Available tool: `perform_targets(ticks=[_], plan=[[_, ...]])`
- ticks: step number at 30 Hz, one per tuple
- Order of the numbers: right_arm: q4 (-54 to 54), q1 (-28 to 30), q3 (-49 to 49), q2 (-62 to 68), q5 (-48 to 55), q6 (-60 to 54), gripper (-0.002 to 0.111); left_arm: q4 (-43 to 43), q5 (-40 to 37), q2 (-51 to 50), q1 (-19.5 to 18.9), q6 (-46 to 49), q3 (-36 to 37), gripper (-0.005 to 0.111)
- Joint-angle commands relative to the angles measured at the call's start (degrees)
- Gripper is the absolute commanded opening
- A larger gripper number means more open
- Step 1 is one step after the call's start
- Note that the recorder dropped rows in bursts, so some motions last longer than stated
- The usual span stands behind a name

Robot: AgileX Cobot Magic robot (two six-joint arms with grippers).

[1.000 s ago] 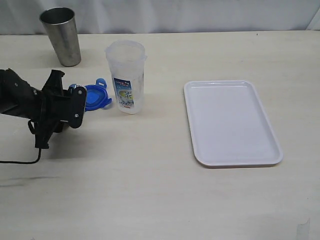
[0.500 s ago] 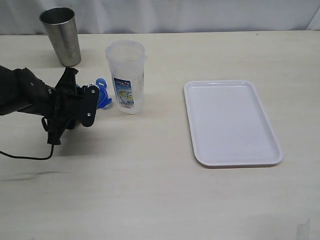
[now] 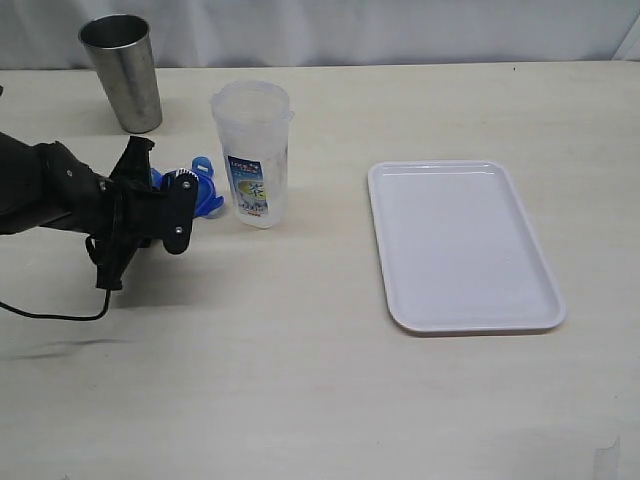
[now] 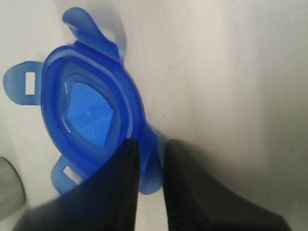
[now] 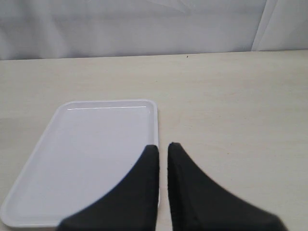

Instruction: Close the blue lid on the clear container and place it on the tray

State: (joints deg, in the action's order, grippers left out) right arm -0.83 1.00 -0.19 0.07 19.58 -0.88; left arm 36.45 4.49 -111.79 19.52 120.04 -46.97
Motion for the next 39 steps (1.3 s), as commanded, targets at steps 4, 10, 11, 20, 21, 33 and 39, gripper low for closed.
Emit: perform_targets(ticks=[4, 10, 11, 20, 21, 33, 39], plan=[[-0.19, 0.16, 0.19, -0.07, 0.08, 0.01, 0.007, 1.15, -1.41, -0.57, 0.17, -0.56, 0.22, 0.002], [-0.19, 0.16, 0.19, -0.07, 0.08, 0.01, 0.007, 7.3, 2.38, -0.42, 0.17, -0.56, 0.22, 0.0], [-0.19, 0.16, 0.19, -0.07, 0.08, 0.01, 0.007, 7.38, 2.38, -0.15, 0.17, -0.56, 0.22, 0.0], [-0.19, 0.16, 0.19, -0.07, 0.08, 0.01, 0.007, 12.6, 1.9, 8.05, 0.17, -0.56, 0.22, 0.0], [-0.19, 0.16, 0.19, -0.07, 0.08, 0.01, 0.007, 13.8, 2.27, 8.96, 0.17, -0.56, 0.22, 0.0], [-0.19, 0.16, 0.19, -0.07, 0.08, 0.01, 0.007, 34.03, 15.42, 19.07, 0.17, 0.33, 0.22, 0.0], [-0.19, 0.16, 0.19, -0.07, 0.08, 0.01, 0.007, 41.26, 16.83, 24.92, 0.17, 2.74, 0.22, 0.0]])
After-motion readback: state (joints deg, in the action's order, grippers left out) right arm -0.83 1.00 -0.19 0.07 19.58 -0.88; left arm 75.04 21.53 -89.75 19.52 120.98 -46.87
